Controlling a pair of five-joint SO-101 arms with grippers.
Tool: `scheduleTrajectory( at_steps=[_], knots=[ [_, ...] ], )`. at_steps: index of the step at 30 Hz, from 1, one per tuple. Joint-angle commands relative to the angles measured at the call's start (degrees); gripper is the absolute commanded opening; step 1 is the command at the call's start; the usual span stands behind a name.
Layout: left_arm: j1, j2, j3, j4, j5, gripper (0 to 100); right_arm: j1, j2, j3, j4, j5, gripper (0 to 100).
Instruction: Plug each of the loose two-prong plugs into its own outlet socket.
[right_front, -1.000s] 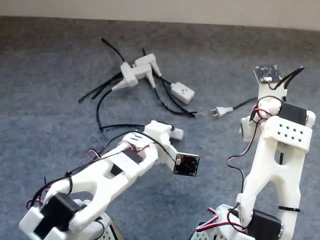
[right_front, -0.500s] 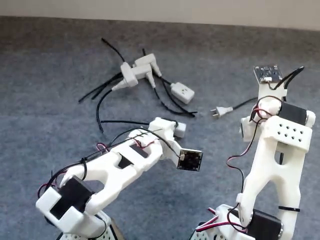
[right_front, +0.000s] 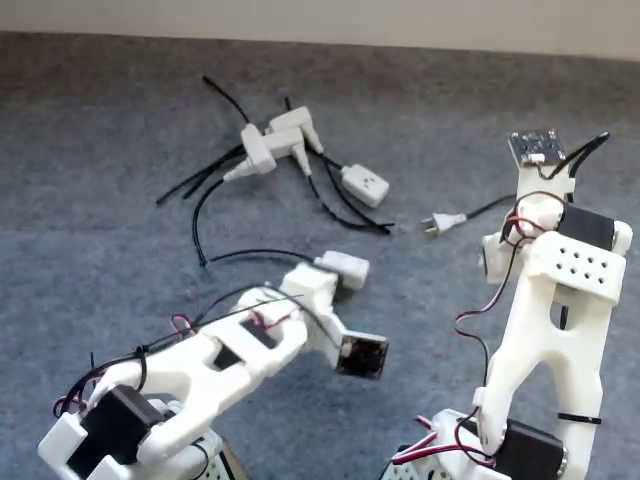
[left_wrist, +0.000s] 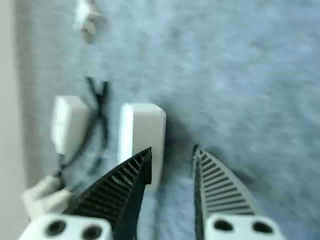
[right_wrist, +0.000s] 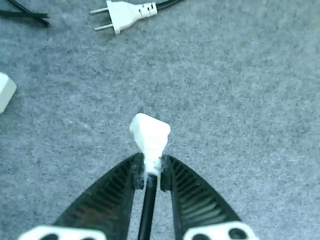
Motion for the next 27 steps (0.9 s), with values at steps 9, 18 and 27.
scheduleTrajectory(
  at_steps=[9,18,27],
  knots=[
    [-3.3,-22.5,-6.5,11.9,9.4,16,0.7,-0.2,-2.6,-0.8,0.4,3.6],
    [-4.7,-15.7,-25.9,30.1,9.8,16,0.6,-0.2,-2.7,-0.8,0.4,3.6],
    [-5.6,21.5,-69.1,74.5,0.6,16,0.6,-0.2,-2.6,-0.8,0.4,3.6]
  ],
)
